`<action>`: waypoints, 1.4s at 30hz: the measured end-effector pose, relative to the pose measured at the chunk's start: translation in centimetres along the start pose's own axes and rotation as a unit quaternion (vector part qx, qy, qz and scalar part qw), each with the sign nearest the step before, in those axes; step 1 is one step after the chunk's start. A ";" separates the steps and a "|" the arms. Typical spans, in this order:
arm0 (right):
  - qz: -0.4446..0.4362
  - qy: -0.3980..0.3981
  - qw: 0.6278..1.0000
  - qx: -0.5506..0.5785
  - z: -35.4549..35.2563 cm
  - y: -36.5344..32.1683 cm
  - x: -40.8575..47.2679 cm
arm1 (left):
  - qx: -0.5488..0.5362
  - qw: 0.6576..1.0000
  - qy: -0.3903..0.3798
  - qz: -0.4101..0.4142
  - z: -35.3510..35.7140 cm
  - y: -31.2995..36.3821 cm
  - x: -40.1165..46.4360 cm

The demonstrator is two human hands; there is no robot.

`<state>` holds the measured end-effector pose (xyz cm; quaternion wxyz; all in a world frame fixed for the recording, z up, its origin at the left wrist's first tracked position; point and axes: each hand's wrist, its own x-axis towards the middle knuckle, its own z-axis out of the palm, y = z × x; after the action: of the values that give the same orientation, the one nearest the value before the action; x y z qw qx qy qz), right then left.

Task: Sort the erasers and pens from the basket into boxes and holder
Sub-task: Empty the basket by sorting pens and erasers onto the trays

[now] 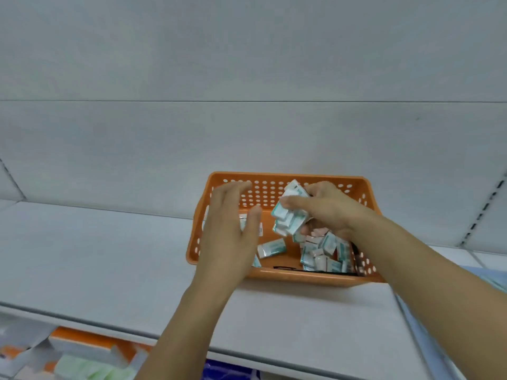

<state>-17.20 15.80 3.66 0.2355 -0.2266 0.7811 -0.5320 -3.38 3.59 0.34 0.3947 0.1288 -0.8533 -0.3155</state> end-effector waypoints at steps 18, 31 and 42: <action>-0.021 0.142 0.989 0.039 -14.9 5.2 -11.8 | -0.587 0.734 -0.193 -0.281 13.2 17.8 -5.3; 0.106 0.128 0.927 -0.335 -17.0 16.6 -11.4 | -0.577 0.700 -0.182 -0.379 15.4 15.9 -9.4; -0.044 0.138 0.989 0.035 -15.4 12.9 -14.5 | -0.598 0.664 -0.217 -0.392 17.2 15.7 -9.4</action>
<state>-16.52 40.02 -1.58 0.1094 -0.1769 0.7765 -0.5948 -9.76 27.51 -3.61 0.0305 0.1159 -0.4131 -0.9028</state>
